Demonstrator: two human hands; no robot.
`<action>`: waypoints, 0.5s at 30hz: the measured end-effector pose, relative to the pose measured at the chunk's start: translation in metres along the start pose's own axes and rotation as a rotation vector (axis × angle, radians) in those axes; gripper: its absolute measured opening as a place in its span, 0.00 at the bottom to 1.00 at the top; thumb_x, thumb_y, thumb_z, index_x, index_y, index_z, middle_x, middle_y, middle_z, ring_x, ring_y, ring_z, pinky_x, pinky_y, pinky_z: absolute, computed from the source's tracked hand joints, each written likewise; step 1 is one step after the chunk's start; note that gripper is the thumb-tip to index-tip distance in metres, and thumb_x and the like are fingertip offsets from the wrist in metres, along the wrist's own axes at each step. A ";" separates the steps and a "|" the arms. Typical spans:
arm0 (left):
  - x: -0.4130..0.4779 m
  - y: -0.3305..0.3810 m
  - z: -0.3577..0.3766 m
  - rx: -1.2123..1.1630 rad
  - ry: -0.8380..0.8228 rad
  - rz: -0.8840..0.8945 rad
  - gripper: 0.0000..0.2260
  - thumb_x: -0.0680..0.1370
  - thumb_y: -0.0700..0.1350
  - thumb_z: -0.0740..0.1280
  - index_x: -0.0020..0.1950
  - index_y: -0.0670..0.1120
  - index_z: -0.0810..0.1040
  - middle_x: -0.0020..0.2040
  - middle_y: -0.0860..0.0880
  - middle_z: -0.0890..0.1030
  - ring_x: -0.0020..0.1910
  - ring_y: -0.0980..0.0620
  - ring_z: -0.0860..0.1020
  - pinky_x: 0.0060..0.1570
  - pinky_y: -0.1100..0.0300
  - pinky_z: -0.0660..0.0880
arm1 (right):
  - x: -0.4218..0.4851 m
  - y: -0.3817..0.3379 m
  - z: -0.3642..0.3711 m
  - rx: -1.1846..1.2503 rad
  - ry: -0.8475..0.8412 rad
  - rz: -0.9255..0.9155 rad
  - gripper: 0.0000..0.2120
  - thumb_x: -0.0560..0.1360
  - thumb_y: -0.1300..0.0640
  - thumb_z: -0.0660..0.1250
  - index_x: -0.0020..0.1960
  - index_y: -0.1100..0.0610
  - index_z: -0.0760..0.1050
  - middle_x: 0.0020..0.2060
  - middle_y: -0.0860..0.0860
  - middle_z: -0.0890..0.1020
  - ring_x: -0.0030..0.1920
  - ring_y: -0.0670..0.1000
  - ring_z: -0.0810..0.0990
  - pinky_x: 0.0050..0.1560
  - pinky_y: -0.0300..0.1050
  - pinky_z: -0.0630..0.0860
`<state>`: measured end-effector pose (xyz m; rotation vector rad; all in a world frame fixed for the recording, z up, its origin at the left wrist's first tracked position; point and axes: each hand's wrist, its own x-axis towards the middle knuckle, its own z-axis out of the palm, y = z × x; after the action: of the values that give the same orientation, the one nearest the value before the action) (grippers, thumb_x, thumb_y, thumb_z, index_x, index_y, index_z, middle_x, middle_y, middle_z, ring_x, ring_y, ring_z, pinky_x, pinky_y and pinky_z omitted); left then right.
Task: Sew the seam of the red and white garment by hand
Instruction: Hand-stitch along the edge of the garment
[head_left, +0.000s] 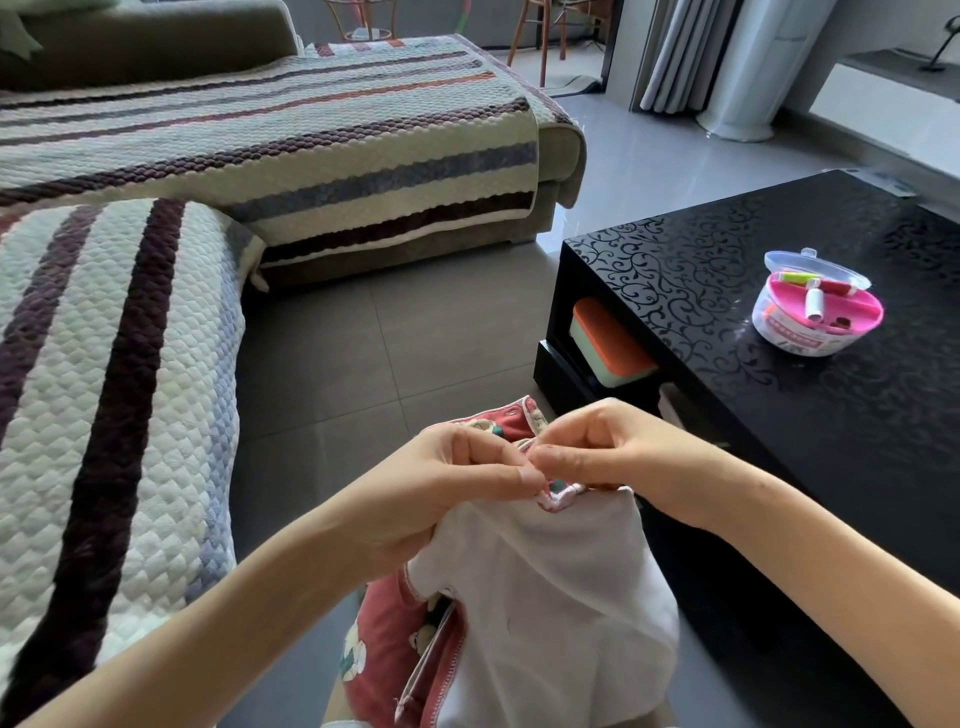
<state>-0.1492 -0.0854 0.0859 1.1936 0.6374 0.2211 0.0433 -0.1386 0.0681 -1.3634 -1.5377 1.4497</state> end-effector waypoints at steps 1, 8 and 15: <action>0.000 0.000 0.000 0.002 -0.003 0.001 0.04 0.69 0.40 0.70 0.35 0.43 0.84 0.34 0.47 0.81 0.33 0.55 0.78 0.36 0.66 0.75 | -0.001 0.000 -0.001 0.023 0.008 -0.001 0.22 0.70 0.42 0.71 0.39 0.63 0.78 0.34 0.56 0.72 0.36 0.52 0.67 0.34 0.42 0.58; 0.000 -0.002 -0.002 -0.008 0.015 -0.014 0.04 0.69 0.41 0.71 0.39 0.40 0.83 0.37 0.44 0.82 0.35 0.53 0.79 0.38 0.64 0.76 | 0.004 -0.011 -0.011 0.090 0.033 -0.067 0.10 0.72 0.55 0.68 0.32 0.51 0.78 0.25 0.44 0.72 0.27 0.42 0.64 0.28 0.34 0.59; -0.001 -0.002 -0.001 0.002 0.018 -0.016 0.04 0.69 0.42 0.71 0.38 0.41 0.84 0.38 0.45 0.82 0.35 0.53 0.79 0.38 0.65 0.75 | 0.038 0.006 -0.034 -0.288 0.424 -0.039 0.09 0.76 0.58 0.69 0.38 0.59 0.79 0.21 0.41 0.70 0.23 0.40 0.65 0.28 0.30 0.61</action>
<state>-0.1509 -0.0859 0.0838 1.1894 0.6628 0.2173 0.0656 -0.0931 0.0618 -1.6692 -1.5121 0.8608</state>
